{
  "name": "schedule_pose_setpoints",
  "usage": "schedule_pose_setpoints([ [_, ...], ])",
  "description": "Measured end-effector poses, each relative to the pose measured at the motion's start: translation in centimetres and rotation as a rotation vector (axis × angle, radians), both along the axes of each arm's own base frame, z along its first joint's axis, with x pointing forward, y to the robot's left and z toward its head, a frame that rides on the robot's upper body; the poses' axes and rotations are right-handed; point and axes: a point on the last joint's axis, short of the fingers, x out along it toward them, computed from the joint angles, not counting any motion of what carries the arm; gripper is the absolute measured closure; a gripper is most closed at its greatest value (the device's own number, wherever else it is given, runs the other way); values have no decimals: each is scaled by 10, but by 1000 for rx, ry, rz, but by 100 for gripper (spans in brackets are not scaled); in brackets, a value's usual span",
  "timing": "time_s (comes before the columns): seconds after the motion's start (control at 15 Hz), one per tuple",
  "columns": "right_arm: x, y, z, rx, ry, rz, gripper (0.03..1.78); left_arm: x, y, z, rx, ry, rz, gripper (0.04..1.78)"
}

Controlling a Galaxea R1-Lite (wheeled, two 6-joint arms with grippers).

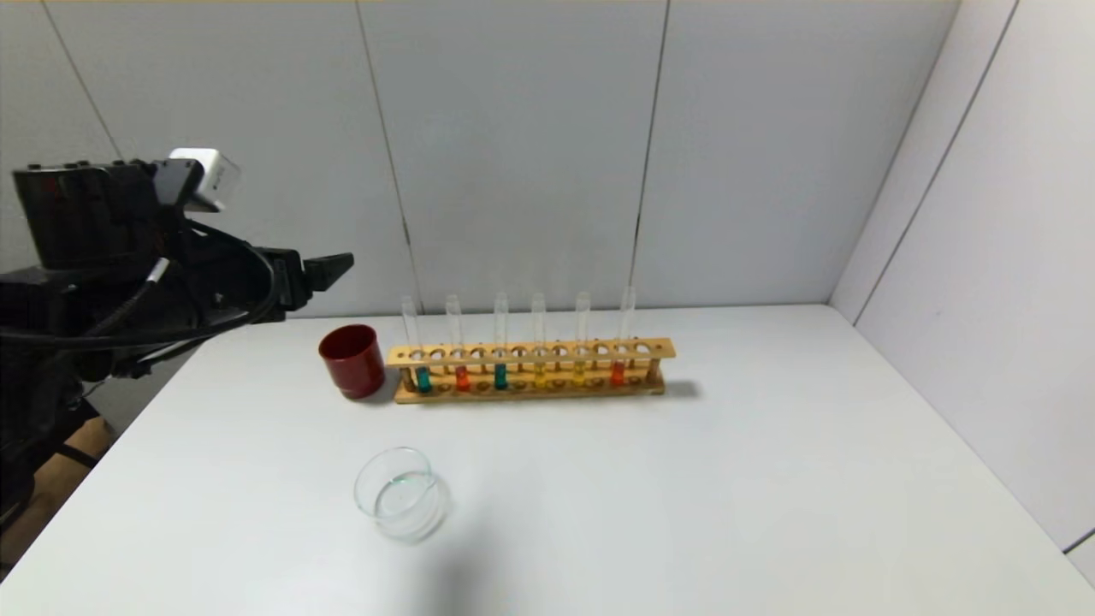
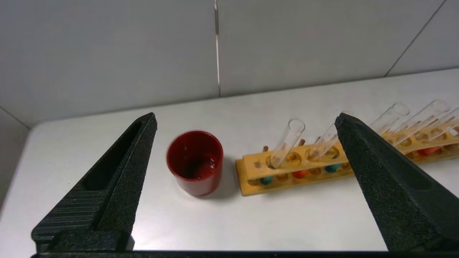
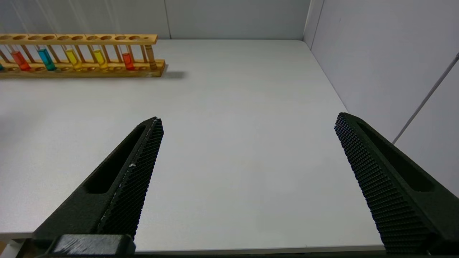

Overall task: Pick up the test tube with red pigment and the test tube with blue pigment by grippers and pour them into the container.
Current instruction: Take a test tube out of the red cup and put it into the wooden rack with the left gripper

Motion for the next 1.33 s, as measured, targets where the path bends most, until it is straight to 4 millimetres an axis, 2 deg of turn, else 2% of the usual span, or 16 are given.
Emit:
schedule_pose_setpoints([
  [0.33,0,0,0,0,0,0,6,37,-12,-42,-14,71,-19,7],
  [0.6,0,0,0,0,0,-1,6,52,-31,-69,-25,107,-64,7],
  [0.87,0,0,0,0,0,0,6,60,-43,-84,-22,143,-90,7],
  [1.33,0,0,0,0,0,0,6,74,-49,-102,-15,138,-94,7],
])
